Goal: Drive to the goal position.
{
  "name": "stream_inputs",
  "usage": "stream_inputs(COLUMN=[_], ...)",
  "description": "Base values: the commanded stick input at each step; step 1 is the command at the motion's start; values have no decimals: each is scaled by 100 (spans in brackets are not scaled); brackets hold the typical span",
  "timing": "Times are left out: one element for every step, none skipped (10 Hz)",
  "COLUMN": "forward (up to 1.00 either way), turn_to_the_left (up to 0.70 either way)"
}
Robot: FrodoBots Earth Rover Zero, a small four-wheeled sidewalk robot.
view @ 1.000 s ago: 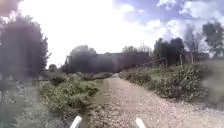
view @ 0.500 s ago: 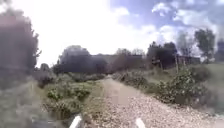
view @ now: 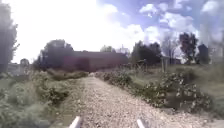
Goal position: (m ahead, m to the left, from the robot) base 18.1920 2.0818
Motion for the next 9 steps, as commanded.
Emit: stream_inputs(forward=[61, 61, 63, 66, 70, 70, 70, 70, 70], turn_to_the_left=[0, 0, 0, 0, 0, 0, 0, 0, 0])
